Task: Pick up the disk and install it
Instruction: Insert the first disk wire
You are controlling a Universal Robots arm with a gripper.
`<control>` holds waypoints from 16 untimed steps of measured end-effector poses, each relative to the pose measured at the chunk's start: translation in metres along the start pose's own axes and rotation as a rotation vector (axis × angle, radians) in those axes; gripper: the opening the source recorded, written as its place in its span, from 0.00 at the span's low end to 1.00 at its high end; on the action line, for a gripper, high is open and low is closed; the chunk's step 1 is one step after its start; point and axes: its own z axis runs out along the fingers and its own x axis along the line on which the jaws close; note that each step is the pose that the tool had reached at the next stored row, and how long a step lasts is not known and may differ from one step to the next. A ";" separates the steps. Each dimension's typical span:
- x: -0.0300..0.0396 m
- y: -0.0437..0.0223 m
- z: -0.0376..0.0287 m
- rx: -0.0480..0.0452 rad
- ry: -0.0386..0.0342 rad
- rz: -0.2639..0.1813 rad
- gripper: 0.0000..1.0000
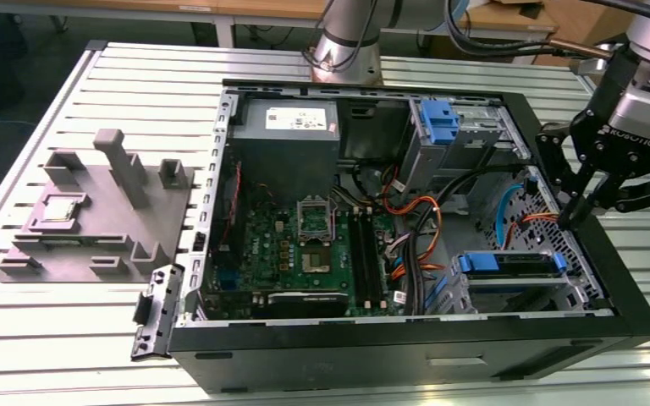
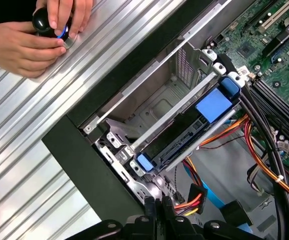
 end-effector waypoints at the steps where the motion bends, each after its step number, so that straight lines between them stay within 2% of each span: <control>1: 0.0001 0.0001 -0.0010 0.0001 0.0000 -0.001 0.17; 8: -0.0030 0.0035 -0.0027 0.0006 0.0002 -0.003 0.17; 16: -0.0032 0.0037 -0.0028 0.0007 0.0004 -0.003 0.17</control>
